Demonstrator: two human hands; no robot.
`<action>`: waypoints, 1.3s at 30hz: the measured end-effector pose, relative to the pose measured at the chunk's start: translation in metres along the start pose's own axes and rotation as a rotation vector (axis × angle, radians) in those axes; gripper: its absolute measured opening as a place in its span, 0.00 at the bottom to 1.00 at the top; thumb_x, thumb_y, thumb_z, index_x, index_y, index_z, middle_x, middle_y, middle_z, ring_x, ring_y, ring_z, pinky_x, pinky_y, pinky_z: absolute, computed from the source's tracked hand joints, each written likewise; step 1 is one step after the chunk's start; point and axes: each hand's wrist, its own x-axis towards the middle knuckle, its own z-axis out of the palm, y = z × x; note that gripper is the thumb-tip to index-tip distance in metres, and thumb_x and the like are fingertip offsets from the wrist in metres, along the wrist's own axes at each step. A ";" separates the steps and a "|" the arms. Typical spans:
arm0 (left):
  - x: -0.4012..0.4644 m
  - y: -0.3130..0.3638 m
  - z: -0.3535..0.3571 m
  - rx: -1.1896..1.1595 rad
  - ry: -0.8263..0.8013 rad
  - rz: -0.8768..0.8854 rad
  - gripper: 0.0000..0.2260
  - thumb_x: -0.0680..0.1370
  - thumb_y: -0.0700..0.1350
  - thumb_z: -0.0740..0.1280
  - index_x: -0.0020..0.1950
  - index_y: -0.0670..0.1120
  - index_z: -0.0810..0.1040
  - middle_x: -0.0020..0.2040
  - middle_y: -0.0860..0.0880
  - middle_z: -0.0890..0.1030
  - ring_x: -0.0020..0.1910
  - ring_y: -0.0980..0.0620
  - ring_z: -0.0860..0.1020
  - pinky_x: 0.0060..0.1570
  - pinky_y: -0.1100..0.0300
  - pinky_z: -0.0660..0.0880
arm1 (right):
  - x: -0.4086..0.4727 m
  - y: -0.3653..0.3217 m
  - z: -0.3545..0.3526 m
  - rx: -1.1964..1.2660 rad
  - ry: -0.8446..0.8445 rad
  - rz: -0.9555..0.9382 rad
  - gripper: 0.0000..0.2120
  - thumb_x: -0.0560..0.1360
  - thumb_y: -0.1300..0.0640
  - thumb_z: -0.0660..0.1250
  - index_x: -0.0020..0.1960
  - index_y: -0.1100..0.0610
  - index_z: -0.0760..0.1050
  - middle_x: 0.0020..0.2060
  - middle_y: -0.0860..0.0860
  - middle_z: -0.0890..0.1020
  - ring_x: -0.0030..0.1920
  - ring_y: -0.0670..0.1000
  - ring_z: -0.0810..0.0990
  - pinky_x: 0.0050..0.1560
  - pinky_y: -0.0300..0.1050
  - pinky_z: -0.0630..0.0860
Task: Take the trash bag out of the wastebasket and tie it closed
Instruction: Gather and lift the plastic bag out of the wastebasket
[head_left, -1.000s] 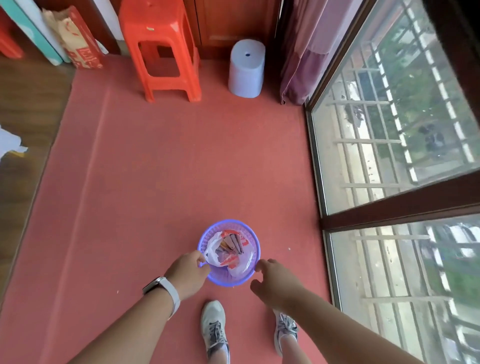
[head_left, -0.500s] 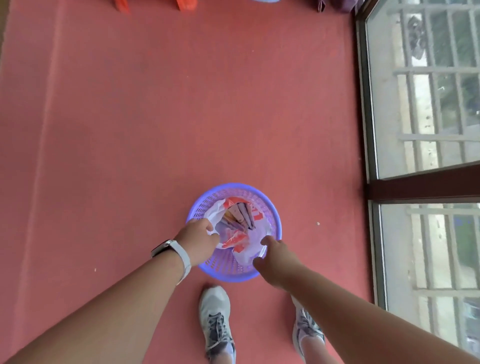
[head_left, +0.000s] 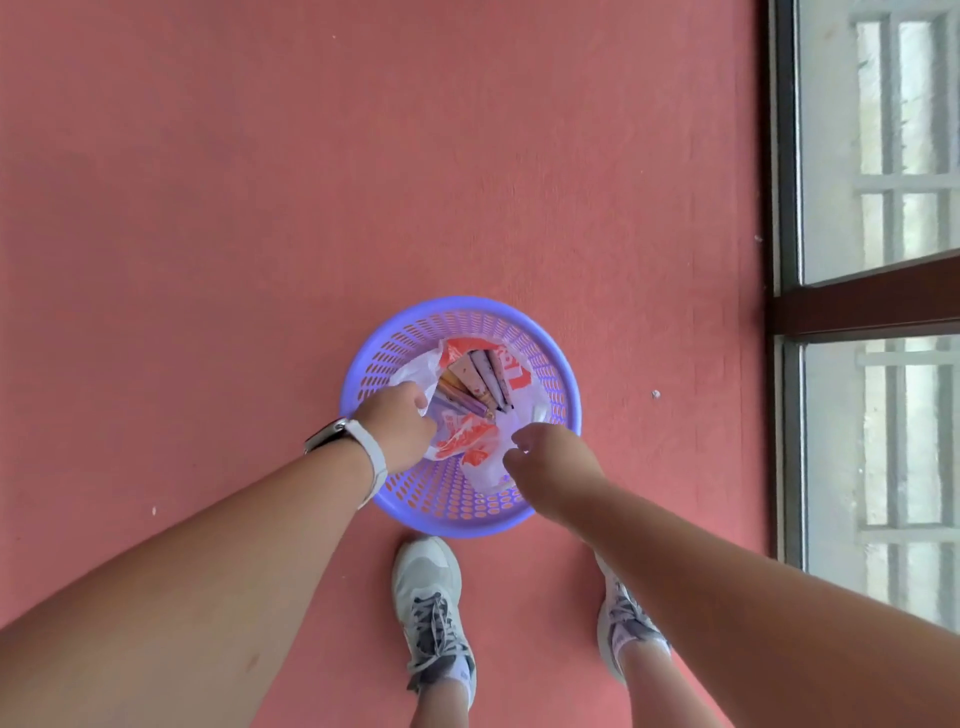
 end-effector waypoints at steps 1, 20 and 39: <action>-0.002 0.003 -0.001 -0.025 0.021 -0.009 0.04 0.73 0.46 0.65 0.47 0.51 0.77 0.49 0.46 0.83 0.46 0.43 0.80 0.43 0.57 0.74 | -0.003 -0.001 -0.003 0.011 0.017 -0.020 0.10 0.71 0.58 0.59 0.47 0.54 0.79 0.41 0.50 0.82 0.41 0.56 0.77 0.32 0.40 0.66; -0.136 0.055 -0.127 -0.346 0.141 0.040 0.12 0.64 0.54 0.66 0.32 0.44 0.75 0.27 0.51 0.72 0.27 0.50 0.67 0.26 0.58 0.63 | -0.114 -0.046 -0.086 0.152 0.198 -0.110 0.14 0.68 0.62 0.60 0.47 0.49 0.80 0.35 0.42 0.81 0.34 0.45 0.77 0.29 0.33 0.67; -0.330 0.112 -0.228 -0.855 0.430 0.235 0.05 0.73 0.42 0.69 0.37 0.49 0.81 0.28 0.58 0.80 0.26 0.62 0.73 0.25 0.72 0.68 | -0.315 -0.117 -0.200 0.219 0.459 -0.393 0.16 0.68 0.64 0.63 0.39 0.41 0.75 0.37 0.40 0.83 0.42 0.42 0.80 0.39 0.34 0.73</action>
